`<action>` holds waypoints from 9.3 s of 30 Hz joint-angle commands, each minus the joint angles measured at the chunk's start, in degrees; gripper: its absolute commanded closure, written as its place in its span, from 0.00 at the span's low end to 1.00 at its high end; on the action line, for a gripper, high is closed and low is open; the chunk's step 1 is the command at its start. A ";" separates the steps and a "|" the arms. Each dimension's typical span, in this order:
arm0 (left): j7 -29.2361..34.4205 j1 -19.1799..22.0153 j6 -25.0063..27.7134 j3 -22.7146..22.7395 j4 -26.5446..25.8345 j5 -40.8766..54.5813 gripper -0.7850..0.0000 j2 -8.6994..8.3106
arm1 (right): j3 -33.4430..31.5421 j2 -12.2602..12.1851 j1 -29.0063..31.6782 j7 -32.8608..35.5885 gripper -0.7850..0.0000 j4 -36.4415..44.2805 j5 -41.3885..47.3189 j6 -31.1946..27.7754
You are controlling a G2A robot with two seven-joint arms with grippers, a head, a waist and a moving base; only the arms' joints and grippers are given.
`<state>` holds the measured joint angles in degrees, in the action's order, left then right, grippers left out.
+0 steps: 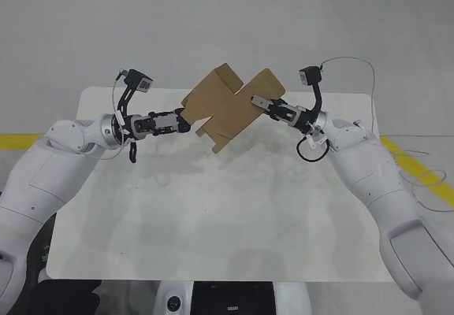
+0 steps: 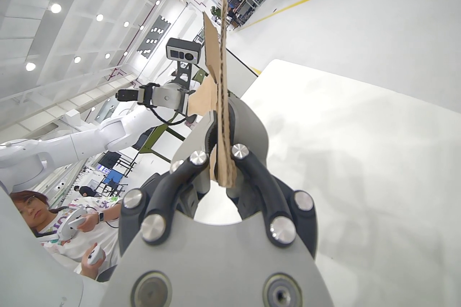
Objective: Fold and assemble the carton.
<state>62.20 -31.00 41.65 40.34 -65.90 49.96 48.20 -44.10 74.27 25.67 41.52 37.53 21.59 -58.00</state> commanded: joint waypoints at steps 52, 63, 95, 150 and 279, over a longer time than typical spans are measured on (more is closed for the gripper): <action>-2.11 -1.71 -5.76 7.25 6.84 -12.56 0.64 5.97 | -6.90 2.46 1.33 4.76 1.00 -0.03 -3.97 0.00; -2.63 -2.32 -6.66 8.45 6.46 -14.84 0.92 6.69 | -7.11 2.75 1.16 4.76 1.00 -0.31 -4.66 0.00; 0.73 -1.95 -0.30 11.35 2.66 -29.46 1.00 5.88 | 0.18 -7.56 1.46 4.79 0.00 16.93 -8.20 0.00; -2.34 -3.92 2.77 6.81 -4.66 -30.74 1.00 2.70 | 19.99 -16.27 -9.17 4.78 0.00 26.20 -0.22 0.00; -0.91 -11.90 -0.81 11.24 -18.45 -34.19 1.00 1.26 | 27.52 -12.73 -6.82 7.79 0.45 23.09 10.30 3.03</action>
<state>61.22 -42.87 40.86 51.52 -84.34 15.73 49.44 -16.61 61.48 18.77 49.32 60.84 31.79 -54.96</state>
